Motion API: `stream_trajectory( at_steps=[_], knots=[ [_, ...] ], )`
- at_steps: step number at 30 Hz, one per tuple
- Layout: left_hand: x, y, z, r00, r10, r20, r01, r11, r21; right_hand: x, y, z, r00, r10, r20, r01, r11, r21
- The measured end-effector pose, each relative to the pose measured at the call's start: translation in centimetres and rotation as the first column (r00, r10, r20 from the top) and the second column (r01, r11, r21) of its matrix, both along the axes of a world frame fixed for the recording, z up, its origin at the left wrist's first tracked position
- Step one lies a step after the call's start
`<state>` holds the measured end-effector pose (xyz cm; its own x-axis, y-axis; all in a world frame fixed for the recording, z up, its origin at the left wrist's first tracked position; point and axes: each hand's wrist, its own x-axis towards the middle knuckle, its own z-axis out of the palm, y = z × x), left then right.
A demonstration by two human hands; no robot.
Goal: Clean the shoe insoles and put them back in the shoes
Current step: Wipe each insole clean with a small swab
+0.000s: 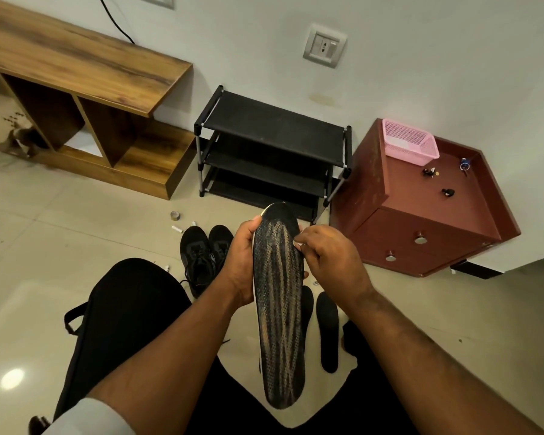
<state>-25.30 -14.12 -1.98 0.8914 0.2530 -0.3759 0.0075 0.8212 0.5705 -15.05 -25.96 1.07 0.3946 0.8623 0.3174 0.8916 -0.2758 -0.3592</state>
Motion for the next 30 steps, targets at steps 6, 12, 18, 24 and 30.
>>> stream_trajectory(
  at_steps=[6, 12, 18, 24, 30],
  knots=[
    [-0.2, -0.7, -0.2, 0.998, -0.063, 0.019, 0.063, 0.998, 0.015, 1.1, 2.3, 2.4, 1.0, -0.009, 0.022, 0.008, 0.998, 0.058],
    [-0.2, -0.7, -0.2, 0.998, -0.05, 0.021, 0.052, 0.996, -0.073, 0.2, 4.0, 3.1, 1.0, 0.006, 0.017, -0.008, 0.996, 0.089],
    [-0.4, -0.4, -0.8, 1.0, 0.0, -0.021, -0.003, 0.987, -0.161, -3.3, 2.4, 2.1, 0.986, 0.168, 0.0, -0.168, 0.985, 0.024],
    [-0.1, -1.2, -0.4, 0.999, -0.047, -0.019, 0.044, 0.988, -0.148, -0.1, 4.2, 2.9, 1.0, 0.016, 0.016, -0.017, 0.997, 0.075],
    [-0.1, -0.6, -0.9, 0.998, -0.03, -0.061, 0.02, 0.988, -0.155, -3.1, 3.0, 1.9, 0.99, 0.128, 0.055, -0.13, 0.991, 0.025]
  ],
)
